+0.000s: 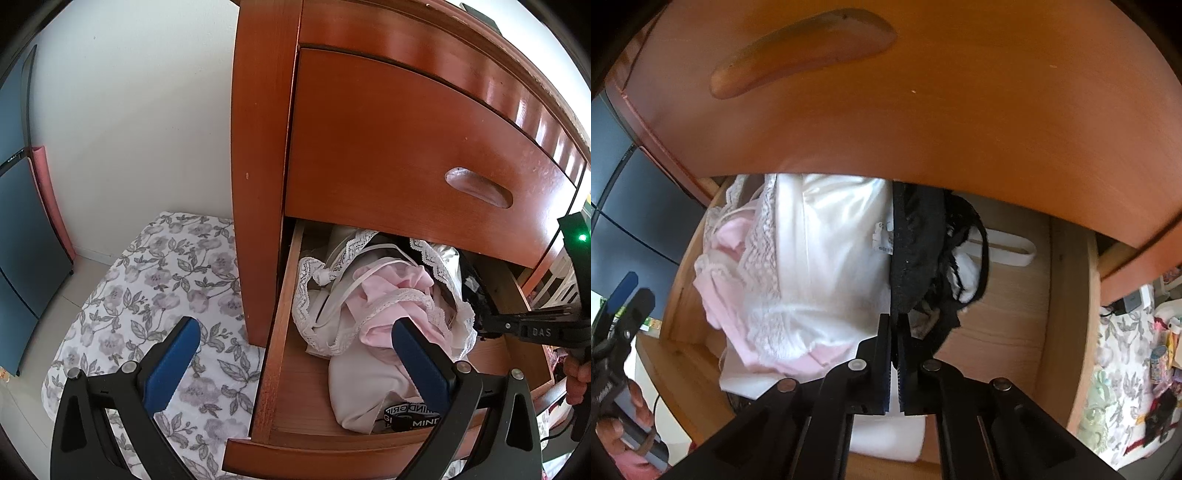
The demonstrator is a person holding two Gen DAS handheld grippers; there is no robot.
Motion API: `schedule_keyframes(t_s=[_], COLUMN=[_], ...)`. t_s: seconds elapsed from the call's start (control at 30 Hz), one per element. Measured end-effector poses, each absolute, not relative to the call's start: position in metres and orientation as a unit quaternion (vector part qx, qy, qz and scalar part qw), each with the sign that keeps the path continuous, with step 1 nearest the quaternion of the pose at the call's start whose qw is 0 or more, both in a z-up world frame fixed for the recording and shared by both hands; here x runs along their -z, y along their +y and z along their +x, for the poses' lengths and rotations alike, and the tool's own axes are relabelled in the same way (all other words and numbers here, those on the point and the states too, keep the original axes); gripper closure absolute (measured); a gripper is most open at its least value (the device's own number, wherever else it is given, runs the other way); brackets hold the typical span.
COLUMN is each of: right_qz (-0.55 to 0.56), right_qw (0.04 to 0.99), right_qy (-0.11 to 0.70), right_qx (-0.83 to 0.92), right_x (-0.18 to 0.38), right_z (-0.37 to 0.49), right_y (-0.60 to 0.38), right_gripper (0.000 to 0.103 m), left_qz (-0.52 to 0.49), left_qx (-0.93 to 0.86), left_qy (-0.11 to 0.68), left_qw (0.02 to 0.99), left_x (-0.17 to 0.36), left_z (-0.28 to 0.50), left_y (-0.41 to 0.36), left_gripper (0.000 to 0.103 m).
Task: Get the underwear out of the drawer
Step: 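Grasp the black lace garment with the right gripper and lift it, then carry the black lace garment out of the drawer over the bedsheet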
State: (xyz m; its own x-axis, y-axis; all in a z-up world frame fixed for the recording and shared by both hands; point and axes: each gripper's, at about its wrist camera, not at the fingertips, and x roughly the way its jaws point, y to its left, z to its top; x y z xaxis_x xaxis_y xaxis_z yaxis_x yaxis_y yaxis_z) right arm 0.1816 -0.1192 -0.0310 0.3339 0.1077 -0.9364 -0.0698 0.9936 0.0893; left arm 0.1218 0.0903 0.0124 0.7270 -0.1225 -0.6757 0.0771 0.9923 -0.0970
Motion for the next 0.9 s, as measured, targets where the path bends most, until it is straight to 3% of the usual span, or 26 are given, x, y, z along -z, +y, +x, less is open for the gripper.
schedule_keyframes(t_s=[0.53,0.9], right_qz=[0.068,0.162], right_qw=[0.845,0.856], right_qy=[0.531,0.489], right_qx=[-0.011,-0.046], right_x=[-0.005,-0.026], right_z=[0.130,0.100], right_y=[-0.162,-0.181], right_gripper=[0.101,0.101], left_qz=[-0.026,-0.015], left_qx=[0.056,0.058], left_qy=[0.367,0.369], left_qw=[0.928,0.927], left_x=[-0.012,-0.013], left_z=[0.120,0.120], left_y=[0.089,0.083], left_gripper=[0.000,0.000])
